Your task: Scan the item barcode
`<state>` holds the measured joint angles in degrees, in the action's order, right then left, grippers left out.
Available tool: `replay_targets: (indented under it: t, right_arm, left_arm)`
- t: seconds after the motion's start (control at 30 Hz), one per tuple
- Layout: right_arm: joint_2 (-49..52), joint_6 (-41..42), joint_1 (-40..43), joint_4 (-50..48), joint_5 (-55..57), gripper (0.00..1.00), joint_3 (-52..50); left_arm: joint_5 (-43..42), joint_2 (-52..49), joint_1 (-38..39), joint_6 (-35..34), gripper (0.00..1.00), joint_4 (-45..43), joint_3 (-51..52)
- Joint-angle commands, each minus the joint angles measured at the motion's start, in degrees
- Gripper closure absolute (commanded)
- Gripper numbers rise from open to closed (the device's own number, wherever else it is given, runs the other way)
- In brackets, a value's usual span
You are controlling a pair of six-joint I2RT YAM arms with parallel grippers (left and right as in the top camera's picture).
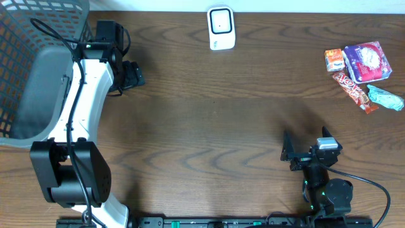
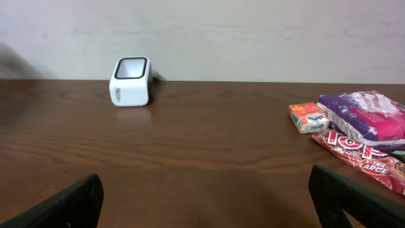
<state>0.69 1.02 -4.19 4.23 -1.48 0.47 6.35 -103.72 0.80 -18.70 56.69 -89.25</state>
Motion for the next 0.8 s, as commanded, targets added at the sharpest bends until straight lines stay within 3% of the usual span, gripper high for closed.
replay_targets:
  t: [0.0,0.77]
  right_arm:
    - [-0.42,-0.61,0.11,0.42,0.74,0.01,-0.15]
    - [-0.42,0.66,0.11,0.37,0.72,0.01,-0.15]
  left_arm:
    - [0.31,-0.37,-0.24,-0.68,0.02,0.28,0.07]
    - [0.31,-0.37,-0.24,-0.68,0.02,0.28,0.07]
